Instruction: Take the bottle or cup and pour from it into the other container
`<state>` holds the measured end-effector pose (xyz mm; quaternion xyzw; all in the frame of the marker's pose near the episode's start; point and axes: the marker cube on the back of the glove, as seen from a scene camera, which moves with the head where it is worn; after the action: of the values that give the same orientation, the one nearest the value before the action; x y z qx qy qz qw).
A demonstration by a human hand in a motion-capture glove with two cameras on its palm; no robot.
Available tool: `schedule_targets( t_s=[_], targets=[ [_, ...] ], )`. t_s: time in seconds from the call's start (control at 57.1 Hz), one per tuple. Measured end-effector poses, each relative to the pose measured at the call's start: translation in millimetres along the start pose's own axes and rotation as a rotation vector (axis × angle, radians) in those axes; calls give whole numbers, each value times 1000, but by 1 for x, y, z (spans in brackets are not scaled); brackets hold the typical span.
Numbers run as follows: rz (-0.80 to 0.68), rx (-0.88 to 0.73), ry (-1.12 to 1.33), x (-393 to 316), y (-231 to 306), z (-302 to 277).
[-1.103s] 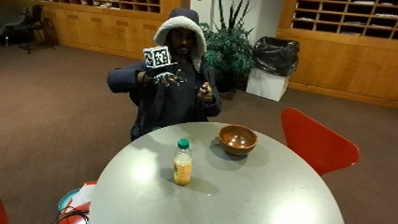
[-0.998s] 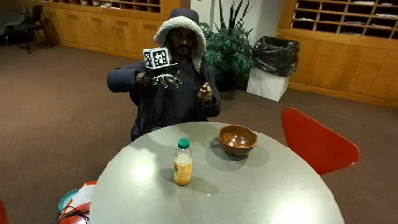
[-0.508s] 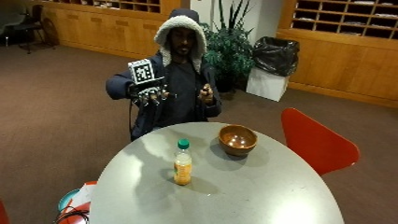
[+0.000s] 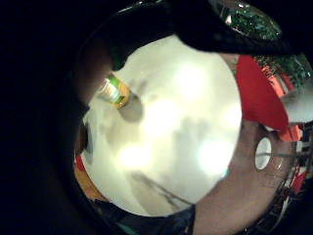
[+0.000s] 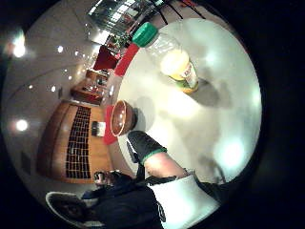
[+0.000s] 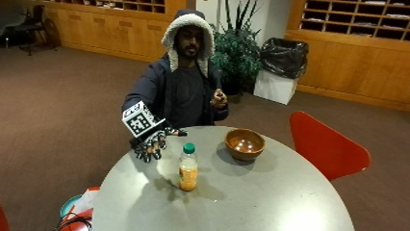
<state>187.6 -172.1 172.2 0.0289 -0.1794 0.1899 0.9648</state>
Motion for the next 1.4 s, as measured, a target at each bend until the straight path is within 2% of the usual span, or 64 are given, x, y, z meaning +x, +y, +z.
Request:
schedule_targets(
  t_s=[0.105,0.245,0.525,0.753,0.91,0.98,1.155,1.19,1.26,1.33,1.4],
  targets=[
    [4,-52,-152,1,-17,30],
    [-3,-102,-481,-16,-49,63],
    [40,112,-832,-29,-81,98],
    [9,182,-863,-28,-91,101],
    [-3,320,-858,-24,-93,100],
    [33,332,-861,-26,-98,95],
    [-19,372,-883,-32,-88,92],
    [-46,364,-884,-35,-86,87],
    [-214,331,-854,-40,-78,77],
    [-305,315,-832,-54,-71,59],
    [-192,330,-846,-80,-70,35]
  ],
)
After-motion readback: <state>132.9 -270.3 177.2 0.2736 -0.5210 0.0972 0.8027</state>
